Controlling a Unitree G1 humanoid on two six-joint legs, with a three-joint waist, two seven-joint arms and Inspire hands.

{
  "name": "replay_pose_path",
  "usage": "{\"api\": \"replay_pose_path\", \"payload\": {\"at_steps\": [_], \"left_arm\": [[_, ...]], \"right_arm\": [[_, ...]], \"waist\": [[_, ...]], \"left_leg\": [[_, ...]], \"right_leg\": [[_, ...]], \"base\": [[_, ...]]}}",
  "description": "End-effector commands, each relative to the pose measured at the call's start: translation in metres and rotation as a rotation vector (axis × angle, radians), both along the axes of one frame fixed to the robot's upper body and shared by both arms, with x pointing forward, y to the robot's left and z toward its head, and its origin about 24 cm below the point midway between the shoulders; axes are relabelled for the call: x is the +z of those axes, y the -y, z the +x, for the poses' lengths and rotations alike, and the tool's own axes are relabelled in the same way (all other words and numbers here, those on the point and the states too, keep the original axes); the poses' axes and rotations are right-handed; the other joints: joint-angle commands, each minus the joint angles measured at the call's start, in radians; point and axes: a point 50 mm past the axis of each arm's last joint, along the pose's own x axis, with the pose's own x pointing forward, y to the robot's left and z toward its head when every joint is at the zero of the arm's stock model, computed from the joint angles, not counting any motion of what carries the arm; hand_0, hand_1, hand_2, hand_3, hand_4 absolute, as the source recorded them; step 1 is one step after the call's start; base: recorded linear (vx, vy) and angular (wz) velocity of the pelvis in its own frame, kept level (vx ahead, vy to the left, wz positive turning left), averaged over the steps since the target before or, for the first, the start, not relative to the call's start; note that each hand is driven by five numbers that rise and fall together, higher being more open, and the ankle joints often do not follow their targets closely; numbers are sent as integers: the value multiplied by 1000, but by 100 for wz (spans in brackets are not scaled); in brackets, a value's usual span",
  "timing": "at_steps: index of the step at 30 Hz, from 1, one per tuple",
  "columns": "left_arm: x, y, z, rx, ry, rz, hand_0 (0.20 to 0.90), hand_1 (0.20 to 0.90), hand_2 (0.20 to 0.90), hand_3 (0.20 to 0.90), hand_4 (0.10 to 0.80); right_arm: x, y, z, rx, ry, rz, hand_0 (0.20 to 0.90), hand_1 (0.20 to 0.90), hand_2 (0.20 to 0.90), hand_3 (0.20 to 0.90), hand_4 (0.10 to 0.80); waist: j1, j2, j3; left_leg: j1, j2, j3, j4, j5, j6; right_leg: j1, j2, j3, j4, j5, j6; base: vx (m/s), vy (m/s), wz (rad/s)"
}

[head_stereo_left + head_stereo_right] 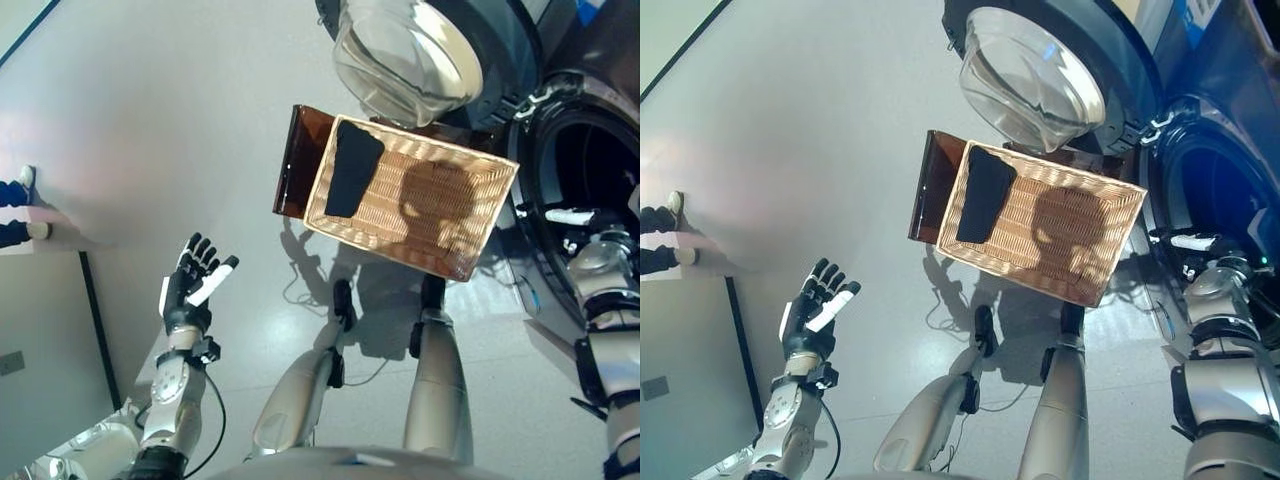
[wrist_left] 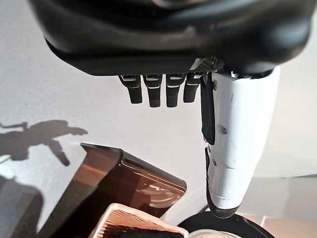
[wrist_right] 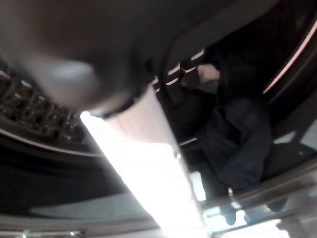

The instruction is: Pick up the clothes and place them into the washing machine

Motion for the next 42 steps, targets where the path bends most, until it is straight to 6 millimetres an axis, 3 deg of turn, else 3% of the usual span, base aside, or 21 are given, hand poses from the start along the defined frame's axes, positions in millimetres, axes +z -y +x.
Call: {"api": "replay_pose_path", "payload": {"at_steps": [1,7,12,20,25,28,32,42], "left_arm": [[26,-37,-6,110,128,103,900,900,900,900,800],[24,-42,-7,154,121,110,900,900,900,900,800],[21,-44,-11,171,103,111,900,900,900,900,800],[24,-47,-7,161,110,135,900,900,900,900,800],[26,-46,-7,146,119,136,900,900,900,900,800],[27,-44,-9,143,129,128,900,900,900,900,800],[27,-43,-8,142,127,128,900,900,900,900,800],[29,-42,-6,143,135,131,900,900,900,900,800]], "right_arm": [[19,-3,0,45,145,-66,900,900,900,900,800],[-6,-29,-2,151,249,58,900,900,900,900,800],[-30,-38,-12,170,233,111,900,900,900,900,800],[-49,-31,-18,103,157,163,900,900,900,900,800],[-33,-15,-12,36,168,172,900,900,900,900,800],[-19,-17,-2,55,187,154,900,900,900,900,800],[-15,-24,3,100,199,144,900,900,900,900,800],[8,-11,8,23,249,154,900,900,900,900,800]], "waist": [[-2,-6,-59],[-20,-20,-57],[-30,-39,-62],[-22,-45,-64],[-9,-29,-54],[-3,-22,-44],[-5,-20,-30],[8,-3,-10]], "left_leg": [[-11,-11,-21,-16,-10,-74],[-4,-12,-17,-16,-17,-69],[13,-11,-15,-16,-21,-66],[4,-14,-19,-16,-21,-63],[-13,-16,-19,-16,-14,-65],[-17,-15,-16,-16,-11,-67],[-20,-15,-19,-16,-6,-71],[-37,-14,-22,-16,1,-80]], "right_leg": [[89,12,0,-149,38,34],[88,12,4,-145,39,34],[104,10,1,-142,36,34],[96,8,4,-156,43,34],[78,9,13,-151,42,32],[68,10,15,-138,39,31],[57,11,18,-110,26,28],[14,9,20,-50,-4,23]], "base": [[0,0,0],[5,7,-3],[0,0,0],[-10,5,-2],[-6,3,0],[-4,1,-1],[-5,-15,3],[-6,-37,4]]}}
